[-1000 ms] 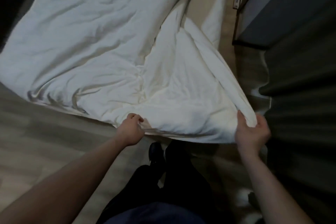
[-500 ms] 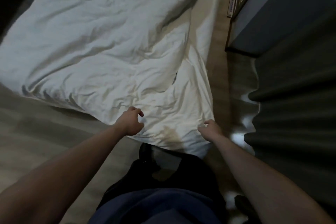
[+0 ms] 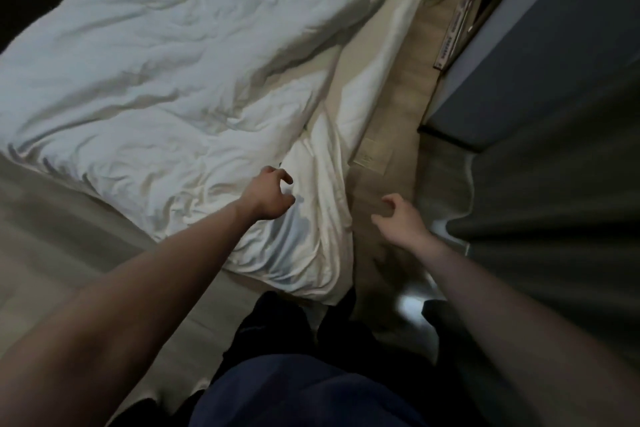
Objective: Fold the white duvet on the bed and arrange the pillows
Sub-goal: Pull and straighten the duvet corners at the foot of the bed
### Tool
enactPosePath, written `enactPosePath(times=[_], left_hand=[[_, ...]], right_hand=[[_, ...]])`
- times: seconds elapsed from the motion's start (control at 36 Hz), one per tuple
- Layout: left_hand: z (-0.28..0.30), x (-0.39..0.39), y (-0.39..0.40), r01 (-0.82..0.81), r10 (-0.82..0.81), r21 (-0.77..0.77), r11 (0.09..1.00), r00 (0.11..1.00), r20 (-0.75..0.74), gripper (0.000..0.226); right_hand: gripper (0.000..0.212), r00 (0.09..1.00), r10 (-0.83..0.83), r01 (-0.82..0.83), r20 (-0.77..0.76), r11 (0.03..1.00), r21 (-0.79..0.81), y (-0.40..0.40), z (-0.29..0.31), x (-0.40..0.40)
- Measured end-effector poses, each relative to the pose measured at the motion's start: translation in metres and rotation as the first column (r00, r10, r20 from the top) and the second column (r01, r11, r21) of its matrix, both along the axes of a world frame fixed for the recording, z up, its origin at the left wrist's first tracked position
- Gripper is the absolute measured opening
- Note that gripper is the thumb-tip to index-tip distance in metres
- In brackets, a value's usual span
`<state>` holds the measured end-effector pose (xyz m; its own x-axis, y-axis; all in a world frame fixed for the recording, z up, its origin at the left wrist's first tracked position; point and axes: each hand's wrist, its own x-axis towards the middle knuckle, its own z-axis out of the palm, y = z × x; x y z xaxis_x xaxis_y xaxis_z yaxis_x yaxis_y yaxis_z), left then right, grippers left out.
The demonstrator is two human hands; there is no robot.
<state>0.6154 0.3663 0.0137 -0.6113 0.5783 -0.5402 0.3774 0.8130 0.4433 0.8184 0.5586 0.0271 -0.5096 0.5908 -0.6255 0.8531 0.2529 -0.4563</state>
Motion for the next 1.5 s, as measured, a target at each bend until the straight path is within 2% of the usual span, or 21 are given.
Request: enactPosePath(times=[0.25, 0.5, 0.69, 0.81, 0.94, 1.06, 1.33, 1.5], left_hand=[[-0.006, 0.000, 0.046, -0.141, 0.141, 0.030, 0.990, 0.990, 0.028, 0.044], [-0.021, -0.046, 0.104, -0.251, 0.251, -0.008, 0.968, 0.966, 0.062, 0.047], [-0.021, -0.100, 0.177, -0.289, 0.290, -0.027, 0.957, 0.949, 0.128, 0.053], [-0.014, -0.131, 0.212, -0.315, 0.316, -0.027, 0.949, 0.941, 0.119, 0.057], [-0.011, -0.171, 0.253, -0.362, 0.362, -0.019, 0.932, 0.926, 0.106, 0.057], [-0.017, -0.200, 0.285, -0.403, 0.406, -0.048, 0.914, 0.910, 0.083, 0.058], [-0.060, -0.258, 0.367, -0.553, 0.570, -0.258, 0.792, 0.821, -0.011, 0.068], [-0.099, -0.279, 0.399, -0.551, 0.565, -0.376, 0.745, 0.821, -0.083, 0.082]], right_hand=[[0.055, 0.990, 0.133, -0.132, -0.044, 0.991, 0.037, 0.091, 0.017, -0.074], [0.058, 0.966, 0.257, -0.258, -0.037, 0.966, 0.000, 0.157, 0.012, -0.181], [0.055, 0.971, 0.237, -0.235, 0.010, 0.965, -0.118, 0.224, 0.005, -0.251], [0.055, 0.980, 0.199, -0.194, 0.017, 0.969, -0.155, 0.259, 0.003, -0.286], [0.055, 0.984, 0.177, -0.174, 0.014, 0.977, -0.127, 0.309, -0.006, -0.333], [0.059, 0.991, 0.129, -0.120, 0.035, 0.975, -0.187, 0.355, -0.021, -0.372], [0.074, 0.999, 0.030, -0.015, 0.041, 0.941, -0.339, 0.461, -0.073, -0.499], [0.081, 0.994, -0.093, 0.108, 0.055, 0.882, -0.458, 0.493, -0.103, -0.568]])
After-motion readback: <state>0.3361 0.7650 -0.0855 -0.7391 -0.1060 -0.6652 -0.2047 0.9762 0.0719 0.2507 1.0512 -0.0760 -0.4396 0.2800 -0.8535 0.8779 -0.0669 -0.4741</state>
